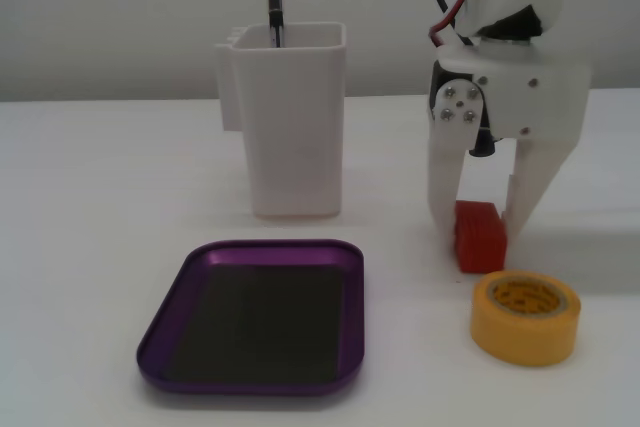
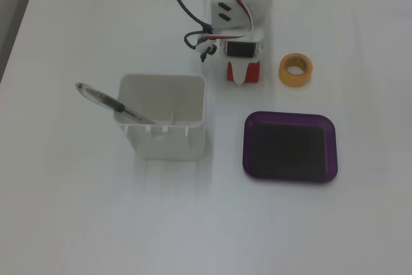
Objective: Pick up the red cube and place it in the box.
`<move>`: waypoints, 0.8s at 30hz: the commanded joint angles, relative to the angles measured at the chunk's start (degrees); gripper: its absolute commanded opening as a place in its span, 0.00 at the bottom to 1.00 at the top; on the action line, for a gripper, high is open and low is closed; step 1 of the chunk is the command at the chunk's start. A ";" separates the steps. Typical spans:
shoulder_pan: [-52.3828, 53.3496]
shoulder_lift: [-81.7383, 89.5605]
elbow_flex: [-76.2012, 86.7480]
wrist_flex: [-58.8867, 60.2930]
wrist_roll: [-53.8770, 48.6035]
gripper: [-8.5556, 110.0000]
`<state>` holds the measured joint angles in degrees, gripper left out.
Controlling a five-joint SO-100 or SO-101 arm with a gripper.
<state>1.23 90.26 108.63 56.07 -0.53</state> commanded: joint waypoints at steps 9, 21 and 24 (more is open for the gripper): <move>-4.22 12.22 -10.72 8.00 0.44 0.07; -24.70 15.38 -20.13 3.43 0.62 0.07; -23.91 8.26 -24.70 1.05 4.83 0.07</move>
<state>-22.76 102.39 89.56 59.41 1.58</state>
